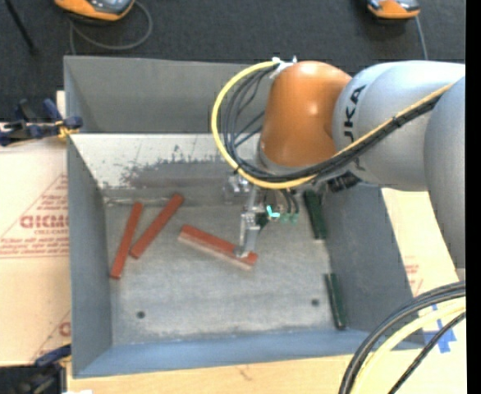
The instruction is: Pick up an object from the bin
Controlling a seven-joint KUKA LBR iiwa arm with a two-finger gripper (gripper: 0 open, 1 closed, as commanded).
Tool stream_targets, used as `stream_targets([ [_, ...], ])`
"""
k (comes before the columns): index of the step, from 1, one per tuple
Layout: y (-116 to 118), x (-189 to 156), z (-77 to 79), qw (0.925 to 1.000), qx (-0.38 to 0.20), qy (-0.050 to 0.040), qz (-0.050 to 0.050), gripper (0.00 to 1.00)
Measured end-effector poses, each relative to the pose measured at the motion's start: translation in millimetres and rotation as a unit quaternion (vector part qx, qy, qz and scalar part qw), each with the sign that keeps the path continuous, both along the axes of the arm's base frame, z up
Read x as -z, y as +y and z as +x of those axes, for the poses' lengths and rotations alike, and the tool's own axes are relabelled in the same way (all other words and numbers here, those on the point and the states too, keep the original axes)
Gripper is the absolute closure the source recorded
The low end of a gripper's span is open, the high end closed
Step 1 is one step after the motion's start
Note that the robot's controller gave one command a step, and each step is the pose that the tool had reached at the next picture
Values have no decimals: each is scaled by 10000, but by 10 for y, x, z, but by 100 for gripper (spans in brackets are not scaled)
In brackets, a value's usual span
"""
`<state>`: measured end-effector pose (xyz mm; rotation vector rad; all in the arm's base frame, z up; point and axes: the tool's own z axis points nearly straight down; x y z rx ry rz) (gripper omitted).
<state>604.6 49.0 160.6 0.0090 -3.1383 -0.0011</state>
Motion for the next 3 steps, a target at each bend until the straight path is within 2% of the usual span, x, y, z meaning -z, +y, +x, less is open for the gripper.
stream_targets([
  [1,45,941,-118,9978,-660,-1,-6,0],
  [2,46,895,-95,9979,-643,-36,-1,100],
  [3,48,898,-96,9980,-637,-34,3,0],
])
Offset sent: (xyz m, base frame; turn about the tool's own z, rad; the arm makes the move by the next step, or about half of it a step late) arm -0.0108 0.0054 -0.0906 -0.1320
